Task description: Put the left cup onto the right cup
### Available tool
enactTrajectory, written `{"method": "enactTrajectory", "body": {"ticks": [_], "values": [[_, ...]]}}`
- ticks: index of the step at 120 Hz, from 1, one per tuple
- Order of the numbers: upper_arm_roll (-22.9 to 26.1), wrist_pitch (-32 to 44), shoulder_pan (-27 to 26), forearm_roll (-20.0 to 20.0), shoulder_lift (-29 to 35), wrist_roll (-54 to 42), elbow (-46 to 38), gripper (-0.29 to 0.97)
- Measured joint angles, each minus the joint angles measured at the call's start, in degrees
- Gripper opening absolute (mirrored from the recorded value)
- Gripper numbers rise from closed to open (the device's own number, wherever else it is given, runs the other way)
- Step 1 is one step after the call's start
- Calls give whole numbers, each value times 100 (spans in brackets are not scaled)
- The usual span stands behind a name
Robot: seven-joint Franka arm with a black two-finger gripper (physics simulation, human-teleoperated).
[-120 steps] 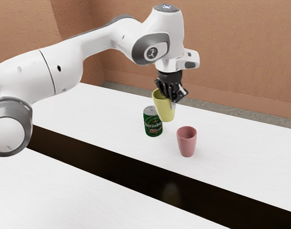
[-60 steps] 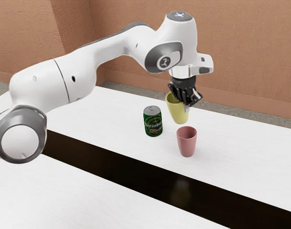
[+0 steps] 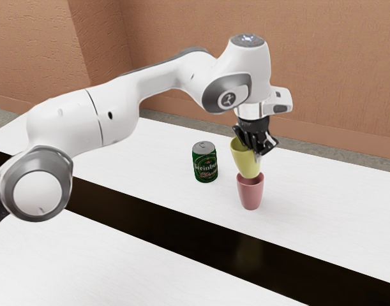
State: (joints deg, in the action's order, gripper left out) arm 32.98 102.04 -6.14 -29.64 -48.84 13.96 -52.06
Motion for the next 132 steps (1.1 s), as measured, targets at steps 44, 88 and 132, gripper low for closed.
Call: {"method": "enactTrajectory", "body": {"ticks": [44, 88, 132], "values": [[-29, 138, 2, -1, -103, 42, 0, -11], [-39, 245, 8, -2, -238, 58, 0, -11], [-89, 350, 41, 12, -417, 60, -8, -11]]}}
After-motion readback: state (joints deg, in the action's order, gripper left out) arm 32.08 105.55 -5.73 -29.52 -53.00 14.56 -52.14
